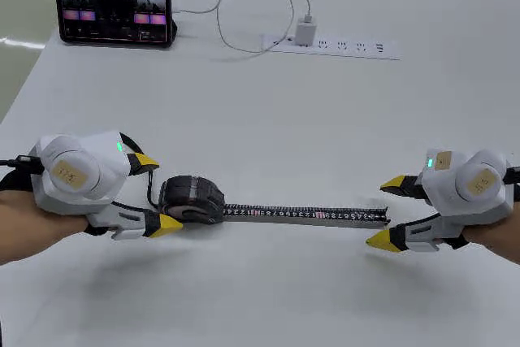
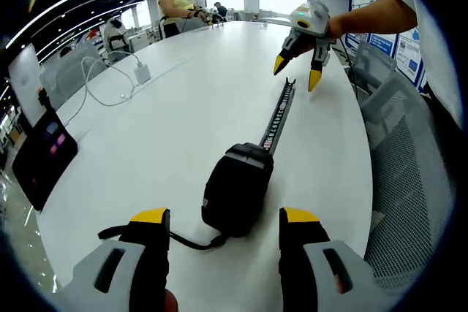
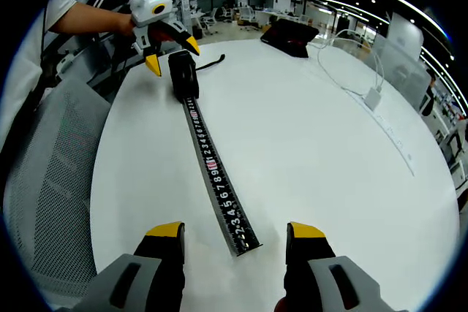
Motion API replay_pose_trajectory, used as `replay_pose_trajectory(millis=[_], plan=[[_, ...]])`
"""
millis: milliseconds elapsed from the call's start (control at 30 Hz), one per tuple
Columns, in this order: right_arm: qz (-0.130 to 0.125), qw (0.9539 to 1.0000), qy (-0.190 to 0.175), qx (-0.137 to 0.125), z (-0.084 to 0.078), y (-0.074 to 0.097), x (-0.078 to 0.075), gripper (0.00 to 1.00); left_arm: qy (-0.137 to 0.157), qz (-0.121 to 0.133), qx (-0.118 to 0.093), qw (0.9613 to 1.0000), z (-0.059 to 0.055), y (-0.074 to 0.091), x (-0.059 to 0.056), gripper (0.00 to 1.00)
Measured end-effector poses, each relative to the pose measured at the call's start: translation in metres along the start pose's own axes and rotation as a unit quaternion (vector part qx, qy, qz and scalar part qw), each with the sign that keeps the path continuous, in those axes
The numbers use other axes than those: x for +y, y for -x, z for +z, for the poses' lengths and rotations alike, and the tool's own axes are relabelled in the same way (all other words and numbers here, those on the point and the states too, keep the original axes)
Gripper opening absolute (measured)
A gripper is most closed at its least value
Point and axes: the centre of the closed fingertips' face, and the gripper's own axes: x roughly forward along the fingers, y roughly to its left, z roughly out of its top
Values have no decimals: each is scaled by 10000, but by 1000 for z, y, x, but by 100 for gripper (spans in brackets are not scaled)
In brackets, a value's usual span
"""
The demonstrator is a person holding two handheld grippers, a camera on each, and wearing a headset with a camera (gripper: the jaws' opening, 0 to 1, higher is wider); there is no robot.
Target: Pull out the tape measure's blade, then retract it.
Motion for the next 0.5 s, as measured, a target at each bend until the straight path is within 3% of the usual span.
replay_pose_trajectory(millis=[200,500], plan=[[-89,9999,-59,-121,2,2,-2,52,60,37,-56,10000,1,2,0,57],[-451,9966,-377,-583,12,8,1,55,307,296,-462,9980,14,11,-2,58]])
